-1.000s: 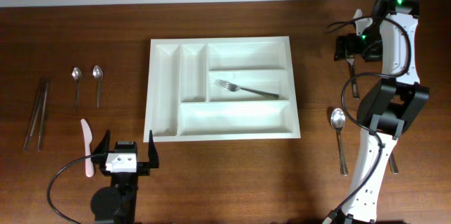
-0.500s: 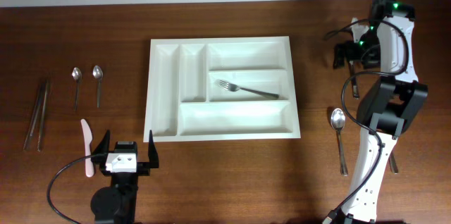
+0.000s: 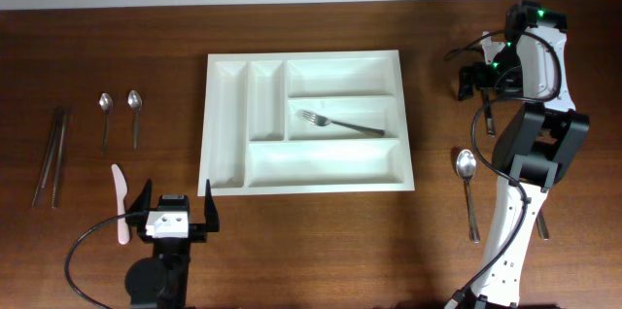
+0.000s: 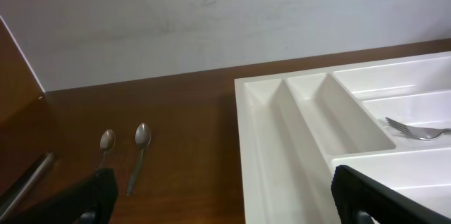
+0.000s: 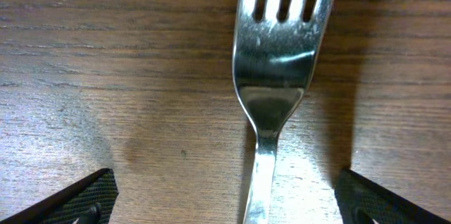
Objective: Pack container
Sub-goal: 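Lower the right gripper onto the middle fork and grasp it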
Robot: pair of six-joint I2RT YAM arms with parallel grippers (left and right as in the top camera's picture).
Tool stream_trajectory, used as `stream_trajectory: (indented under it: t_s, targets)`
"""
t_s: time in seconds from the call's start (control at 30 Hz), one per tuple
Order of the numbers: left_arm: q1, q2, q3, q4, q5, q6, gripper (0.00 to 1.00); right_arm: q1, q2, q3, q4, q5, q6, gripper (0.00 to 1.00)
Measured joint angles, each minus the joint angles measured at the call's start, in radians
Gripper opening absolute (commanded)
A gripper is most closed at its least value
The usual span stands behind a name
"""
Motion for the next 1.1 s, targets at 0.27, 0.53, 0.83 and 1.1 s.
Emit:
stream_trajectory:
  t_s: [0.27,0.53,0.83,1.1]
  targets:
    - [0.000,0.000,0.000,0.000,0.000,0.000,0.99,-0.003,0.000,-0.004,0.019,0.019,-0.004,0.77]
    - [0.000,0.000,0.000,0.000,0.000,0.000,0.99,-0.002,0.000,-0.007,0.016,0.066,-0.023,0.69]
    - [0.000,0.000,0.000,0.000,0.000,0.000,0.99,-0.002,0.000,-0.008,0.014,0.069,-0.040,0.40]
    - [0.000,0.000,0.000,0.000,0.000,0.000,0.99,-0.001,0.000,-0.008,0.020,0.069,-0.041,0.32]
